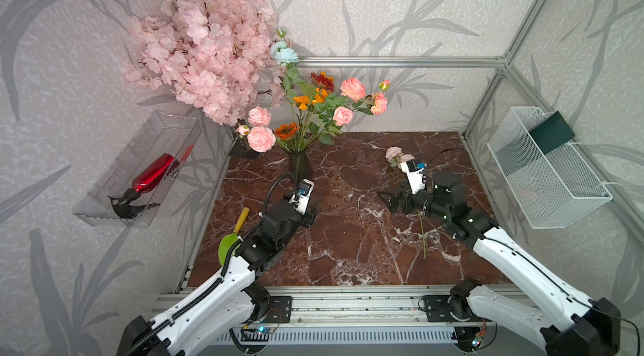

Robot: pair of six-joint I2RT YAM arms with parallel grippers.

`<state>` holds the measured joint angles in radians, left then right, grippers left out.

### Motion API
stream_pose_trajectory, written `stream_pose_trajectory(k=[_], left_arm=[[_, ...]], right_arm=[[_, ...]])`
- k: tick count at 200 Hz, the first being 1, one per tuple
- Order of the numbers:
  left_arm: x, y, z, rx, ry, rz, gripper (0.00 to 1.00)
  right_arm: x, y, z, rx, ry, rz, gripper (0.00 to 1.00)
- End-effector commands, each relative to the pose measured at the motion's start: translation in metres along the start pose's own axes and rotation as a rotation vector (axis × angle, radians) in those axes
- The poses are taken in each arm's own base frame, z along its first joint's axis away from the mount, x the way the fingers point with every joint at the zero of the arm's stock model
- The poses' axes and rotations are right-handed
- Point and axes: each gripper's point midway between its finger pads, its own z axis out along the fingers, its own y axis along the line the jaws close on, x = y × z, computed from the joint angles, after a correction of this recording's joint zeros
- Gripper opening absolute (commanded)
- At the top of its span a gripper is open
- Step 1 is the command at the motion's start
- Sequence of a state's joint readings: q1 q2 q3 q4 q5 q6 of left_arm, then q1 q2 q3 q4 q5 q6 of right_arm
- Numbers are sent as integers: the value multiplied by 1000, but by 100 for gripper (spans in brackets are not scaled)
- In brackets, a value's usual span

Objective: Pick out pink flowers from the vase
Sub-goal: Pick up the flower from the vase.

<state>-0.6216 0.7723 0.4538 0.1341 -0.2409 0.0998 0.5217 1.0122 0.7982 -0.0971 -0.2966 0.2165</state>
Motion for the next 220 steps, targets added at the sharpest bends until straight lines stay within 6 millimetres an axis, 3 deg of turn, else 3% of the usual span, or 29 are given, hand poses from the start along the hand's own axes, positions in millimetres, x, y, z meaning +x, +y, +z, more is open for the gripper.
stream_pose_trajectory(k=[1,24,57,81,103,175,220], left_arm=[[-21,33,-11,-176,-123,-63,63],[-24,42,-14,-210,-170,-34,61],[-30,62,-10,-174,-263,-112,50],[-32,87,-8,-200,-308,-176,46],[-40,95,0,-150,-349,-198,39],[-71,112,49,-99,-397,-137,28],[-75,125,70,-115,-397,-121,26]], right_arm=[[-5,21,11,-82,-52,-2,99],[2,35,20,-128,-65,26,99],[11,52,32,-177,-44,33,99],[9,66,35,-218,-55,30,99],[5,75,36,-243,-68,22,99],[17,75,50,-248,-38,26,99],[22,71,54,-232,-14,3,99]])
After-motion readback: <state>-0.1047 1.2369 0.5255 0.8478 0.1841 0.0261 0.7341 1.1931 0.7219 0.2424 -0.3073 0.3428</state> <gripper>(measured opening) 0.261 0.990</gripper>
